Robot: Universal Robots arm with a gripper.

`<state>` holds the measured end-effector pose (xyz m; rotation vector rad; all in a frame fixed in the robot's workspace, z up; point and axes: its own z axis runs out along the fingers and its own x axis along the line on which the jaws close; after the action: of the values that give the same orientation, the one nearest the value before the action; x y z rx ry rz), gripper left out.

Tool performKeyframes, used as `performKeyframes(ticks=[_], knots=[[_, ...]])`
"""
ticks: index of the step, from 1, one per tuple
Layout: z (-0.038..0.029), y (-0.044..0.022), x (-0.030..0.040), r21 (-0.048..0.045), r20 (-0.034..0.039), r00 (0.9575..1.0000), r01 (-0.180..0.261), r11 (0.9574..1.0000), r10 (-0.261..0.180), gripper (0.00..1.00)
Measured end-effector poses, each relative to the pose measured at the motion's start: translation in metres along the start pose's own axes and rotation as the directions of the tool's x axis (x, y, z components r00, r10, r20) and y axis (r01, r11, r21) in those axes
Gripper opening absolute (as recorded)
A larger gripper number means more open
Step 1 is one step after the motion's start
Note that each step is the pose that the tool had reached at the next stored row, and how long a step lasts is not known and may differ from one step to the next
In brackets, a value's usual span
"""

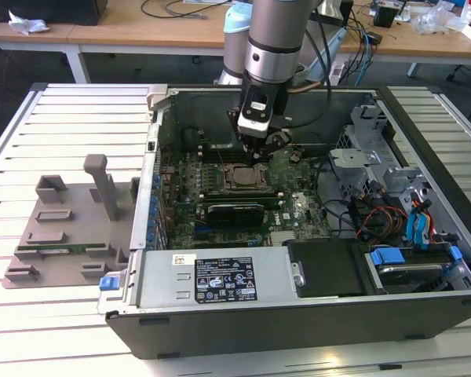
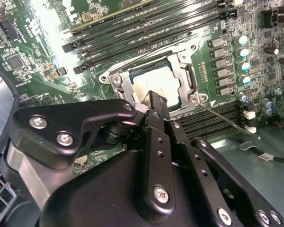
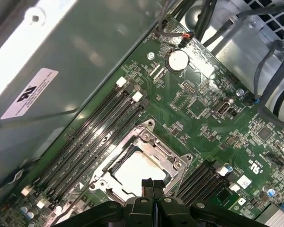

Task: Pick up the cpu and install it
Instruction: 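Install the first cpu locking lever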

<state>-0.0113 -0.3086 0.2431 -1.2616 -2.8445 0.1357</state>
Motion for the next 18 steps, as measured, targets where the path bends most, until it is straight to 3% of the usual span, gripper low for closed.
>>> performKeyframes(ticks=[7, 11, 18], knots=[[0.0000, 0.0000, 0.0000, -0.0004, 0.0040, 0.9990, 0.044, 0.9990, -0.044, 0.11], [0.0000, 0.0000, 0.0000, -0.0006, 0.0085, 0.9957, 0.092, 0.9958, -0.092, 0.11], [0.0000, 0.0000, 0.0000, -0.0007, 0.0127, 0.9902, 0.139, 0.9903, -0.139, 0.11]])
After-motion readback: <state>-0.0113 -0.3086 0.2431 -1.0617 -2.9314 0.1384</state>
